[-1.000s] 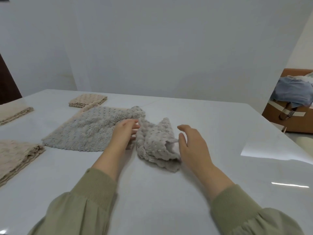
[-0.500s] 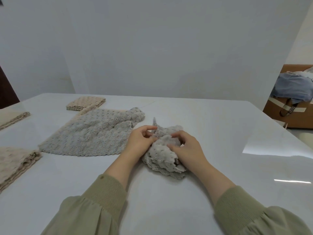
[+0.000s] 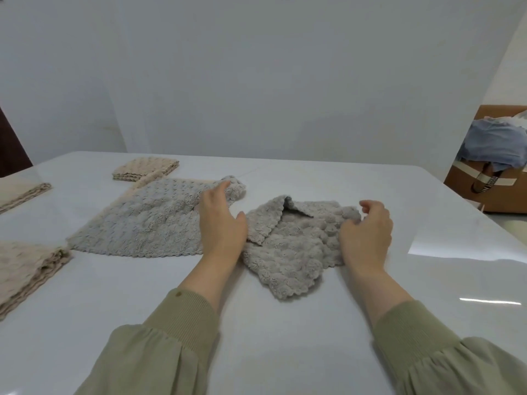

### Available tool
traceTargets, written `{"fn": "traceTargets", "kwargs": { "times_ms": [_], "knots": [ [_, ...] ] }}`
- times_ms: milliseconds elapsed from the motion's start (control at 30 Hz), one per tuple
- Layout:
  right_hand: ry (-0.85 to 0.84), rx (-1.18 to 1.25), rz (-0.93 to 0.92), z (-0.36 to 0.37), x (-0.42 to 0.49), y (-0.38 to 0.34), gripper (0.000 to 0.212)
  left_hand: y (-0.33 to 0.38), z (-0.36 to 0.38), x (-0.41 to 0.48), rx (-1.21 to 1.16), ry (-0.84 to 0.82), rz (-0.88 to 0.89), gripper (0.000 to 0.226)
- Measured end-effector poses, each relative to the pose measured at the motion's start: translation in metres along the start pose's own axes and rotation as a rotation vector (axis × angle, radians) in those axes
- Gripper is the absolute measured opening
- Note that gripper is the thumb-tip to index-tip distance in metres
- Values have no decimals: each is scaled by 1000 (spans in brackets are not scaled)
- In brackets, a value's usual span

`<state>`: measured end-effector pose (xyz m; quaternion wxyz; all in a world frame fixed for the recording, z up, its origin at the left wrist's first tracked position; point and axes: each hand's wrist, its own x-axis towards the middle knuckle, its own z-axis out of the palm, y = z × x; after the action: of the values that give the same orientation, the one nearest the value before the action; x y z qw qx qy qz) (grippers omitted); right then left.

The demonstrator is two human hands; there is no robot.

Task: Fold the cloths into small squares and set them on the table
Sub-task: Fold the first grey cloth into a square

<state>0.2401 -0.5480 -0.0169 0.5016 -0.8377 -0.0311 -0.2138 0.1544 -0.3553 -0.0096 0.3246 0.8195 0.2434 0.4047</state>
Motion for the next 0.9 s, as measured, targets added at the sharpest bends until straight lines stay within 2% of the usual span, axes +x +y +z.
{"fn": "traceTargets", "kwargs": {
  "times_ms": [67, 133, 233, 300, 333, 467, 667, 733, 833, 900],
  "knots": [
    [32, -6, -191, 0, -7, -7, 44, 3, 1, -3, 21, 12, 105, 52],
    [-59, 17, -387, 3, -16, -15, 37, 3, 5, -5, 46, -48, 175, 43],
    [-417, -232, -566, 12, -28, -18, 30, -2, 13, -7, 193, -294, 225, 37],
    [-629, -448, -560, 17, -31, -17, 33, -6, 17, -8, 376, -488, 258, 47],
    [-666, -534, -555, 17, -32, -17, 35, -8, 19, -9, 452, -551, 278, 53],
    [-553, -658, -588, 11, -29, -23, 32, -7, 17, -9, 452, -555, 271, 49],
    [-444, -593, -589, 2, -28, -33, 45, 3, 10, -9, 320, -574, 264, 13],
    [-419, -573, -574, -1, -27, -33, 45, 6, 7, -8, 242, -631, 226, 10],
    [-384, -551, -525, -5, -22, -31, 44, 9, 1, -6, 63, -814, 138, 14],
    [-361, -538, -519, -7, -19, -29, 44, 9, 1, -6, -21, -800, 110, 13]
  ]
}}
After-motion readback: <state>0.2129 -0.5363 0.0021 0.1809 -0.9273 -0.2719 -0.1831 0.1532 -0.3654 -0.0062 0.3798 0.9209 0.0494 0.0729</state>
